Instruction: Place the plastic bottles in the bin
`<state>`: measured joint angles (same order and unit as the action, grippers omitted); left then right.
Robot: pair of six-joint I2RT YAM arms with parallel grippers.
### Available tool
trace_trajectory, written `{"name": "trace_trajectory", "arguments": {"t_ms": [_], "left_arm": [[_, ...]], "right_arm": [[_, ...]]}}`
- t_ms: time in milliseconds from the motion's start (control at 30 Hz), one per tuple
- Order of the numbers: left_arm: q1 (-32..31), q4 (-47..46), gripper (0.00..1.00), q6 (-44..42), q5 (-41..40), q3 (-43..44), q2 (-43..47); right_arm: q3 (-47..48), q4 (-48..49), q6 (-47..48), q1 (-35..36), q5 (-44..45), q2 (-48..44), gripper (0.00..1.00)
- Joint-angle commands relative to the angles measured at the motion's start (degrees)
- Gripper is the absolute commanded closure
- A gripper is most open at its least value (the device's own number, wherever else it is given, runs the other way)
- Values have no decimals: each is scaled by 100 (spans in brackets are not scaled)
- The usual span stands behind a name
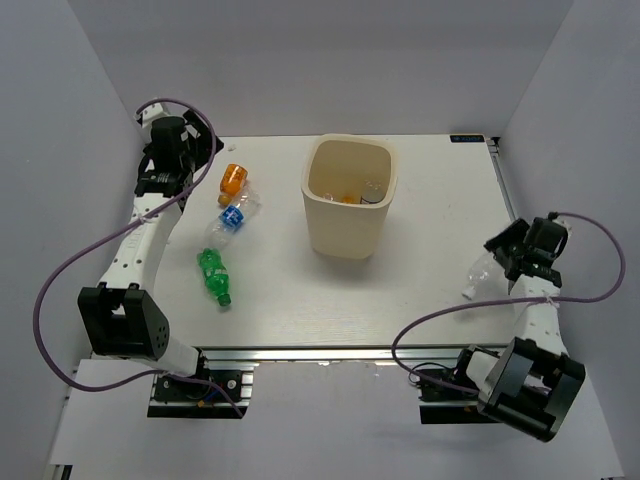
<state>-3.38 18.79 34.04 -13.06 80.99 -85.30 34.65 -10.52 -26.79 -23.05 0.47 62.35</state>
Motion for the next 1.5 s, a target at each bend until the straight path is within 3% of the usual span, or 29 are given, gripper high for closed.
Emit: {"name": "trace_trajectory", "arguments": {"t_ms": [0, 133, 233, 400, 567, 667, 767, 800, 833, 1133, 1333, 1467], "left_arm": [[-5, 125, 2, 190, -302, 40, 206], [-14, 230, 2, 348, -653, -231, 408], [-14, 326, 2, 515, -1013, -539, 619], [-14, 1179, 2, 998, -1287, -803, 830], [-5, 1654, 2, 1403, -1268, -1733, 1480], [-14, 2058, 2, 1579, -1585, -2034, 1709], [-14, 2357, 2, 1615, -1437, -2306, 1797], [-14, 2358, 2, 1606, -1384, -2481, 1806], [-14, 2358, 2, 1606, -1340, -2579, 1815], [-14, 2068, 2, 1553, -813, -3036, 1235], [-14, 1558, 2, 1535, -452, -3388, 981], [-14, 1313, 2, 1553, -382, -3520, 735]], "right_arm": [[953, 771, 506, 273, -1039, -459, 75], [2174, 1226, 832, 914, -1401, -574, 76], [2667, 1772, 1655, 2021, -1181, -426, 76], [4012, 2388, 2220, 3410, -1927, 643, 74], [4857, 2852, 3222, 4746, -1358, 1613, 64], [5182, 2811, 2840, 4862, -1338, 2193, 54], [5026, 2871, 2575, 4941, -1611, 2405, 35], [4929, 2950, 2573, 4968, -1568, 2396, 18], [4832, 2951, 2564, 4977, -1568, 2379, 11], [5394, 1888, 2538, 4977, -1569, 2195, 11], [4798, 1703, 2372, 4775, -101, 1527, 11], [3849, 1869, 1785, 4153, 339, 729, 11]]}}
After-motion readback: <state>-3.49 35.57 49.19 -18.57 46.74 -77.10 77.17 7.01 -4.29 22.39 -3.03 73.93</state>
